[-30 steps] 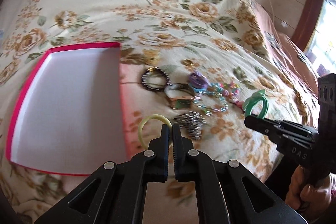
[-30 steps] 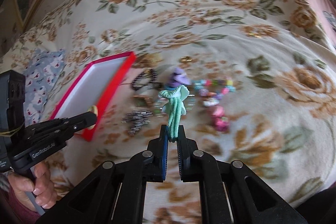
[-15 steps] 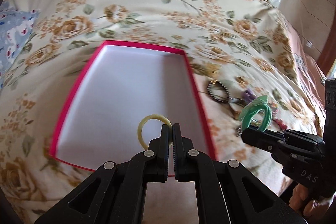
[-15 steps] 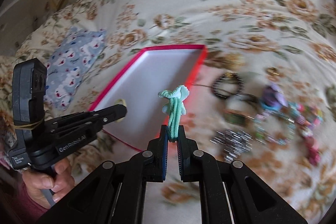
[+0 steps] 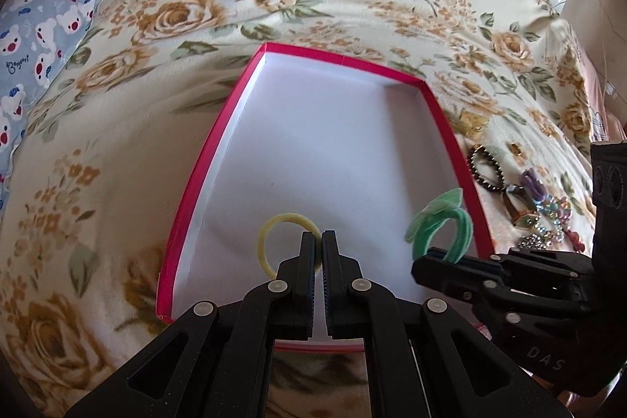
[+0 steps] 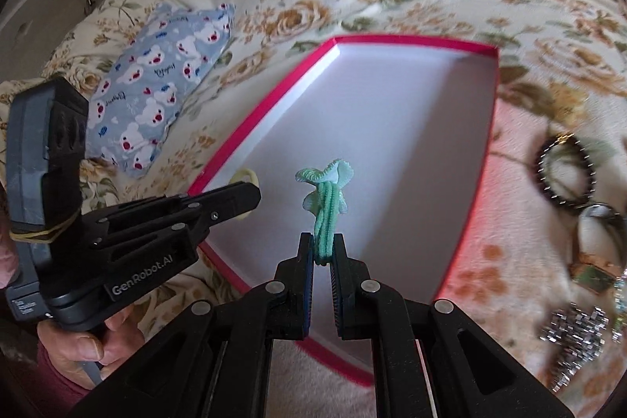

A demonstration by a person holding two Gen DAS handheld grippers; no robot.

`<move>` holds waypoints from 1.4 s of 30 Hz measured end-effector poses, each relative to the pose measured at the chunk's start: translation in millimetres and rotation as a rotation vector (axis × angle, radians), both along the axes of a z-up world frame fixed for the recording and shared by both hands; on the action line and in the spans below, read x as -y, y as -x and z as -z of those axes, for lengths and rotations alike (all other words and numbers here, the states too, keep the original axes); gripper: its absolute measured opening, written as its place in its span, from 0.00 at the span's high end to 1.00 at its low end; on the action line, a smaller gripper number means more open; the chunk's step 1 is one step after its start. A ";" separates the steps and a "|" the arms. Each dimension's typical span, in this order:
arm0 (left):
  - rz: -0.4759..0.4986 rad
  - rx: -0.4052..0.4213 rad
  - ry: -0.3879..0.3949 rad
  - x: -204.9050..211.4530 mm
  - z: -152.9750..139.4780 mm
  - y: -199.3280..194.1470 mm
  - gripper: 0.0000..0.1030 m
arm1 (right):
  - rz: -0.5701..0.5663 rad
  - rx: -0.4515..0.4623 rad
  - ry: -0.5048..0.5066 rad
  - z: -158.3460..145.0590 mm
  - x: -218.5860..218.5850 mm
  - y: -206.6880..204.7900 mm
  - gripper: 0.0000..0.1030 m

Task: Organize jewelry
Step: 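Carry both items into the red box and open both grippers, then move both open grippers back over the jewelry pile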

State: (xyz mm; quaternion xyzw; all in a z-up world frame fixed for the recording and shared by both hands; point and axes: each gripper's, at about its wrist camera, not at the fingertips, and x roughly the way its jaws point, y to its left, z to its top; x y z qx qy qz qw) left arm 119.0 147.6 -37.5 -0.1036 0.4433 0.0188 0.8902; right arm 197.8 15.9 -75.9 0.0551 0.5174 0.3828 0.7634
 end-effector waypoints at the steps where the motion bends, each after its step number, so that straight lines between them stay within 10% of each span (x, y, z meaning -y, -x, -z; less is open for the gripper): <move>1: 0.000 -0.007 0.002 -1.0 2.1 -3.2 0.97 | -0.005 -0.005 0.006 2.3 -1.3 -0.4 0.93; 25: -0.039 -0.025 -0.010 -6.0 7.2 -1.8 0.80 | -0.014 -0.011 0.005 -7.0 3.8 6.1 0.77; 42: -0.033 0.052 0.002 23.7 -29.4 31.9 0.38 | 0.208 0.147 -0.008 -55.8 100.2 21.5 0.44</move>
